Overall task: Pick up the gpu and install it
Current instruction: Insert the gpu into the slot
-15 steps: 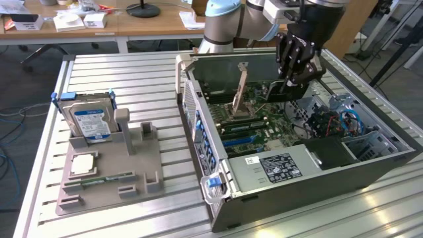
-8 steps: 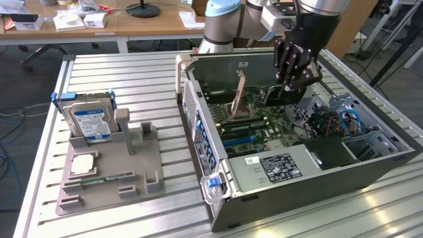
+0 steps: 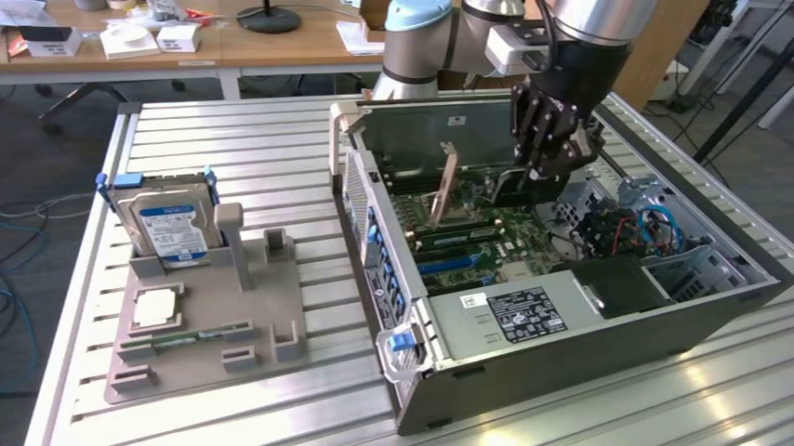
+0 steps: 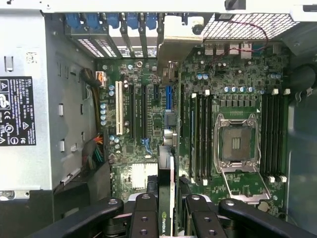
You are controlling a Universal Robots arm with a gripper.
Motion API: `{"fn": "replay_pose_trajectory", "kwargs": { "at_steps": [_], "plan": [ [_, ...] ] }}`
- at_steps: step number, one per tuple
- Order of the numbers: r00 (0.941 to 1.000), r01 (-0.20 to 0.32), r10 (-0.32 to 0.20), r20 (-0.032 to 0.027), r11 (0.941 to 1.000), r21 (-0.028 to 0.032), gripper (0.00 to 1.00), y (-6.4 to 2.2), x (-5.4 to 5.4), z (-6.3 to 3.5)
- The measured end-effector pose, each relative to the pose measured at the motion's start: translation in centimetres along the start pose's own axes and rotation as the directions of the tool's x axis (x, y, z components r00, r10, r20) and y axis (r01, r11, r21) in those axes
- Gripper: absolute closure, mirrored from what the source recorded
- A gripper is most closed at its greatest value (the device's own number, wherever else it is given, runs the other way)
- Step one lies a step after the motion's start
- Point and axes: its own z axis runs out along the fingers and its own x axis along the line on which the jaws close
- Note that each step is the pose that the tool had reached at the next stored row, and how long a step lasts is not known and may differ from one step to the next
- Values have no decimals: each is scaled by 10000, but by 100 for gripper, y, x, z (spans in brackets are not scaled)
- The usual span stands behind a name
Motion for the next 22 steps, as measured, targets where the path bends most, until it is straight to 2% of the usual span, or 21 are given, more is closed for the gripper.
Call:
{"fn": "replay_pose_trajectory", "kwargs": {
  "at_steps": [22],
  "plan": [
    [10000, 2, -2, -1, 10000, -60, 73, 4, 6, 283]
  ]
}}
